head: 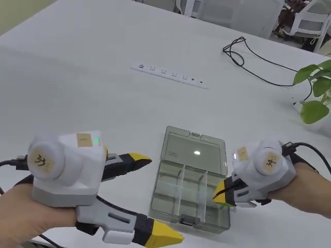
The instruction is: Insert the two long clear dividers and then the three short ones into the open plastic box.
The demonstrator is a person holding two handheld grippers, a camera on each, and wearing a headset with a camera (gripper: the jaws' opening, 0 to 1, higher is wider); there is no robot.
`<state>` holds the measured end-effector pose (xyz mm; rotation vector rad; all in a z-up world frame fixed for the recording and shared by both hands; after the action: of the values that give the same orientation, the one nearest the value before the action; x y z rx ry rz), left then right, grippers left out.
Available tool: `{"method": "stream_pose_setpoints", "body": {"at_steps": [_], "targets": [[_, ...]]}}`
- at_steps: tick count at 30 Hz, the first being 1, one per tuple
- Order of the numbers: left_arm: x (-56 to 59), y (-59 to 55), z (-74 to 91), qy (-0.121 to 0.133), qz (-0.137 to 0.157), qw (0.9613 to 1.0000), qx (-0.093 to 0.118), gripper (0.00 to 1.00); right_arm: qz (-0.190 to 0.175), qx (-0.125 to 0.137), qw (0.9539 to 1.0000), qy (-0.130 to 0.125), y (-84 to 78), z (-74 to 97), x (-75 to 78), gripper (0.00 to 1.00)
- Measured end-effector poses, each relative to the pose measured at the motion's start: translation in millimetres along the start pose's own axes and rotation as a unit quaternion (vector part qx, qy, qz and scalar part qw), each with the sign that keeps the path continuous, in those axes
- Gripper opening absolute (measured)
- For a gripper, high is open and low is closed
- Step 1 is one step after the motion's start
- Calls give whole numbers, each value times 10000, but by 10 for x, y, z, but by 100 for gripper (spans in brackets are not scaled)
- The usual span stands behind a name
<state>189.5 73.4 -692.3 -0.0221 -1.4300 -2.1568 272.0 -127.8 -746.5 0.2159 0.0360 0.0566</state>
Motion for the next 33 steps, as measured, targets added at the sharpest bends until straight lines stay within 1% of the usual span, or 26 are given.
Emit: {"method": "stream_pose_setpoints", "body": {"at_steps": [6,8,9,10,14,17,20,23,26,30,32,33], "targets": [[19,3,-2,-18,-31,10000,-9,96,53,-97,9999,-91,21,-8,-22,2],[25,8,-4,-29,-32,10000,-11,96,97,-220,9996,-159,27,-59,-34,2],[28,10,-4,-36,-35,10000,-16,96,136,-244,9995,-166,34,-55,-29,2],[34,17,-1,-39,-58,10000,-26,96,76,-260,9995,-149,29,-43,-18,2],[35,28,8,-29,-88,10000,-35,96,9,-152,9998,-158,-2,-37,-19,2],[32,25,19,-13,-89,9999,-61,96,6,-165,9997,-161,6,-38,-15,2],[29,18,35,9,-84,9999,-83,97,104,-174,9995,-226,9,-37,-24,3],[20,-2,50,36,-83,9999,-132,98,26,-89,9997,-220,3,-10,-30,6],[14,-10,69,60,-78,9998,-147,99,-66,-10,9995,-293,-10,62,-25,9],[-4,-28,91,104,-71,9998,-179,100,-353,265,9982,-411,-37,211,-21,14],[-17,-41,102,117,-59,9997,-196,100,-549,460,9963,-476,-60,296,-28,15],[-28,-48,110,144,-82,9996,-212,100,-694,590,9945,-518,-79,348,-32,17]]}}
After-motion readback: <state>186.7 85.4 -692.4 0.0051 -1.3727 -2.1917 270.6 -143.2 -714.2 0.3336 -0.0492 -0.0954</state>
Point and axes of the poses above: the centre of the closed fingertips' face, and the gripper's own axes: z roughly backward along the fingers, x roughly to its right, y roughly out of its top, the point moved 8 cm from there along z, roughly backward along the fingers, and after that the axes turned 11 degrees about -x, right-handed, at the moved point
